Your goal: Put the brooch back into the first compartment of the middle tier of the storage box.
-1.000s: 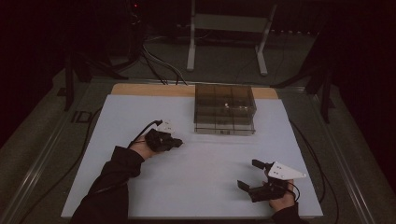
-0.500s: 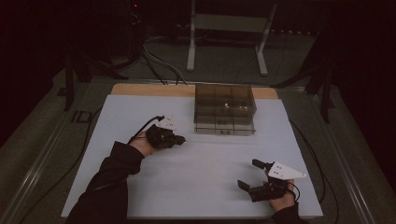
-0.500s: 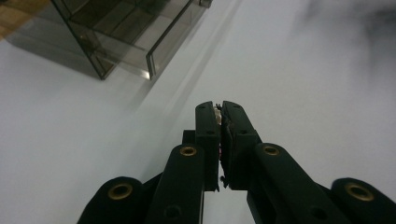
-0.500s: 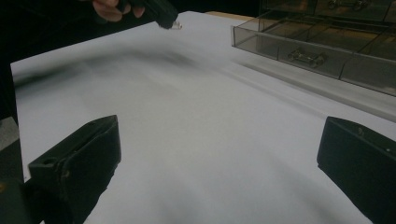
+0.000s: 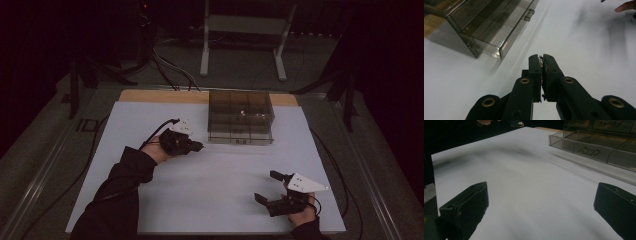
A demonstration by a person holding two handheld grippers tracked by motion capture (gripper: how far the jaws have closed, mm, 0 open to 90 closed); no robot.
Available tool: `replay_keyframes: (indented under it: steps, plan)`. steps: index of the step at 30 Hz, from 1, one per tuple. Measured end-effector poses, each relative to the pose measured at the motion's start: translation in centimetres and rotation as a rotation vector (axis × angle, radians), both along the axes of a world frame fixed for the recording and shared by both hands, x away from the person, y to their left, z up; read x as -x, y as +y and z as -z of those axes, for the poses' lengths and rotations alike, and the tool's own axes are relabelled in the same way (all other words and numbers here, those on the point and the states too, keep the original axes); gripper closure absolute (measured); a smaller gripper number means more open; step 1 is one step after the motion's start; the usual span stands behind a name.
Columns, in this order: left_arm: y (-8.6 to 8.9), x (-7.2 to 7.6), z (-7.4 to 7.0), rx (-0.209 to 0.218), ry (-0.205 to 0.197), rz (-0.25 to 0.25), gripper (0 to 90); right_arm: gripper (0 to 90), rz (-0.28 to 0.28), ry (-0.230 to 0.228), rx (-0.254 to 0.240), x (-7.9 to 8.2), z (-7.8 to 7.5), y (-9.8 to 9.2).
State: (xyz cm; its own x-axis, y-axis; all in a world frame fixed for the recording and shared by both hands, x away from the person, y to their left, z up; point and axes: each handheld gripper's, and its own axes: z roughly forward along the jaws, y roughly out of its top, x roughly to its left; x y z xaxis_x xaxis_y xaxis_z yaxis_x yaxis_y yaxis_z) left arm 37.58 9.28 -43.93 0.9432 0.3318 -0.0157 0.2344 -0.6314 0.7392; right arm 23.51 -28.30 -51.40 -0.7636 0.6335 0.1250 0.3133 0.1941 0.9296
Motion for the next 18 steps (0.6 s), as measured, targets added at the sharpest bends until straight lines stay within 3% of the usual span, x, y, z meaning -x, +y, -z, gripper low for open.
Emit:
replay_keyframes:
  steps: [18]
  plan:
    - [-1.0, -1.1, -2.1, 0.047, 0.003, -0.005, 87.4, 0.0, -0.001, 0.001, -0.001, 0.0, 0.0, -0.1]
